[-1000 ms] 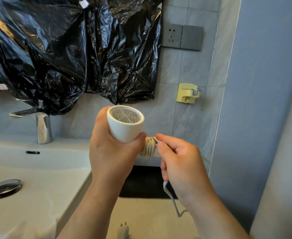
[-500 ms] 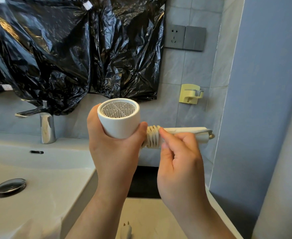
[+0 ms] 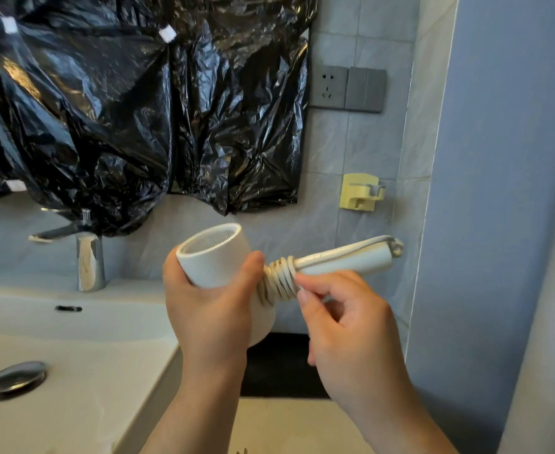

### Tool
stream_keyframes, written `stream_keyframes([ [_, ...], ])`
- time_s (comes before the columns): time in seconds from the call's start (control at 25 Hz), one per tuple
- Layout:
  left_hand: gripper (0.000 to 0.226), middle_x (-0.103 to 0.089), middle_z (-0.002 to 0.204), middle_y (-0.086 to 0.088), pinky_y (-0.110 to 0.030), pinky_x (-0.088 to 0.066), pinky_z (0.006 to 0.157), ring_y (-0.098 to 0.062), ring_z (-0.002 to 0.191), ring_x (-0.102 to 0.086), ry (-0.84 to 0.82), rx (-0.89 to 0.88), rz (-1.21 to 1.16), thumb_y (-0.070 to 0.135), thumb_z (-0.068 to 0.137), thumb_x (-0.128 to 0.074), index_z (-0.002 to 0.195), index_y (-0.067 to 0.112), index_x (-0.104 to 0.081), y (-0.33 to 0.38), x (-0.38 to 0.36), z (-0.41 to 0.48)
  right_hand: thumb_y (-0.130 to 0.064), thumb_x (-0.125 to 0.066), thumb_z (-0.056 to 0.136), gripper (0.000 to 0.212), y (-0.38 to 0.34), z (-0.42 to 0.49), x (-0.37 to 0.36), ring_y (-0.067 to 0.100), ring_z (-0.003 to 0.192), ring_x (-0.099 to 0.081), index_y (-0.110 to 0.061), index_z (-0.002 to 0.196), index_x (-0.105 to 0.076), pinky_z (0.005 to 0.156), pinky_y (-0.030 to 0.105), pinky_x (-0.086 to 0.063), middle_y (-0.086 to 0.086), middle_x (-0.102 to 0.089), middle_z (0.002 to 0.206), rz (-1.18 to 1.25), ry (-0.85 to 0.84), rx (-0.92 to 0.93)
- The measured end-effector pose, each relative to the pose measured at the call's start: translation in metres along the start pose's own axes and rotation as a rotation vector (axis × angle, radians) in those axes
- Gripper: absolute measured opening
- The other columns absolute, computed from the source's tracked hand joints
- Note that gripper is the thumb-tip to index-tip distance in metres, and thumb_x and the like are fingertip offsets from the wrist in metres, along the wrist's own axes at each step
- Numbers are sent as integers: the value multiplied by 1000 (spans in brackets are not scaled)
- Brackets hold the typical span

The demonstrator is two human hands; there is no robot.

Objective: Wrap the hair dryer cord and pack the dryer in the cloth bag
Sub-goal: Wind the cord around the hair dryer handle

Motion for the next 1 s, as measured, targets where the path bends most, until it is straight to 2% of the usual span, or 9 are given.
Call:
stream_keyframes([
  [0.04,53,-67,91,4,-44,-58,71,-12,75,-66,8,50,-31,31,59,-91,100,32,-58,-1,0,0,-24,-64,87,7,-1,0,2,8,53,-58,-27,85,-70,55,19,-47,-7,-62,65,56,20,-37],
  [0.12,55,-68,91,0,-45,-58,74,-16,76,-66,30,148,-88,38,52,-87,98,28,-59,-4,-1,1,-28,-67,86,20,3,2,3,13,40,-54,-18,69,-63,46,25,-46,1,-56,48,171,-49,-200],
  [0.32,61,-70,90,-9,-49,-59,65,-24,74,-68,-170,298,-32,44,49,-82,101,19,-62,-6,3,12,-61,-68,68,53,24,11,13,14,36,-37,-12,53,-53,40,26,-31,-2,-42,42,212,-282,-350],
  [0.44,59,-67,81,-10,-38,-54,55,-23,65,-66,-372,339,2,39,53,-81,100,11,-61,-8,4,14,-50,-79,64,31,34,13,23,11,46,-37,-20,70,-71,49,27,-28,-8,-48,51,416,-461,-325],
  [0.56,45,-65,76,-11,-35,-52,54,-24,63,-64,-560,394,11,31,62,-76,97,9,-59,-6,6,14,-53,-88,48,50,35,7,30,7,60,-60,-27,88,-78,58,18,-45,-4,-70,69,566,-668,-341],
  [0.68,52,-69,79,-9,-37,-54,57,-24,68,-67,-673,386,101,33,55,-80,100,14,-61,-1,10,14,-29,-91,53,28,38,12,36,12,74,-71,-28,78,-79,75,30,-58,-5,-75,71,327,-694,-353],
  [0.72,56,-70,82,-9,-38,-56,58,-24,70,-69,-686,374,137,36,50,-81,99,17,-62,1,11,14,-18,-88,60,15,41,17,36,11,68,-68,-22,67,-76,70,27,-57,-9,-72,62,142,-678,-363],
  [0.8,55,-72,84,-6,-41,-59,60,-24,73,-70,-671,315,219,42,45,-80,95,26,-64,6,11,14,-3,-76,73,27,44,25,37,2,52,-56,-20,56,-66,53,16,-45,-14,-61,46,-113,-644,-399],
  [1.0,41,-69,77,2,-39,-57,62,-13,64,-64,-673,101,422,35,51,-80,88,30,-62,13,4,6,1,-69,80,18,34,19,42,8,41,-43,-12,71,-60,40,18,-34,1,-59,52,145,-493,-476],
])
Point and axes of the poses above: each hand's wrist, its own z-axis towards the middle knuckle, its own x-axis out of the back of the hand, y = z × x, the point moved 2 cm from there along z, towards the middle knuckle
